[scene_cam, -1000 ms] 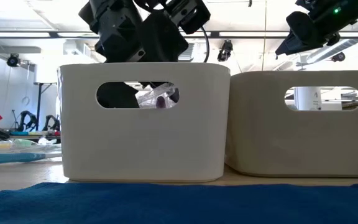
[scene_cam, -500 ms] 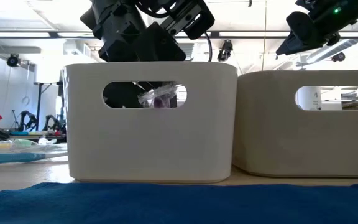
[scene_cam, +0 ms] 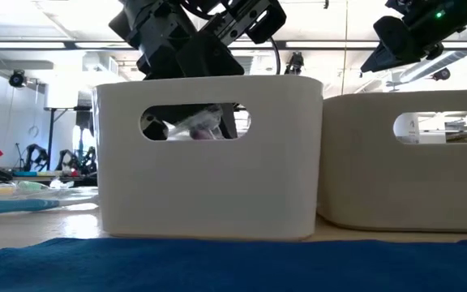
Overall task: Pick & Place Toothbrushes
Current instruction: Put the violet toothbrush into the white bin
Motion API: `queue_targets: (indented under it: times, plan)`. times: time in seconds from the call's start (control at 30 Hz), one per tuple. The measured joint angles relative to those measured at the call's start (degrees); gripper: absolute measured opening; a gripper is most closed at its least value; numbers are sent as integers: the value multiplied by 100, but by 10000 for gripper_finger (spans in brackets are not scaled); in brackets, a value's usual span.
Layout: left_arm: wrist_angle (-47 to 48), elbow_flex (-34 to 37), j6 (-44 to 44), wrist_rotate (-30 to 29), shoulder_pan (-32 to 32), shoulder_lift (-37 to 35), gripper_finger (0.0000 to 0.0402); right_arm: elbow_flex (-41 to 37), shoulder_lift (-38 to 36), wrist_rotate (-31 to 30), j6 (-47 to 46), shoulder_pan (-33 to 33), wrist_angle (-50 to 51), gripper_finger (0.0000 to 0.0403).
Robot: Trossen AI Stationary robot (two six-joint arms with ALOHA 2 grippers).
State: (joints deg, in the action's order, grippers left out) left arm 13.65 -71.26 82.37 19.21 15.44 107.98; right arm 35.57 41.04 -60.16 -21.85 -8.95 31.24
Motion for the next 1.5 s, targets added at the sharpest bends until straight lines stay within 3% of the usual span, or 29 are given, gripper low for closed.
queue_targets:
  times: [0.3, 0.7, 0.93, 1.5]
  plan:
    - [39, -189, -23, 320, -37, 0, 34, 0, 0, 0, 0, 0, 2, 169]
    - [70, -274, -238, 1070, -182, -24, 30, -2, 0, 2, 0, 0, 3, 194]
    - [720, -274, -565, 868, -253, -26, 29, -2, 0, 2, 0, 0, 4, 197]
    - [1559, -271, -1353, 633, -391, -33, 27, -2, -2, 2, -2, 0, 2, 152]
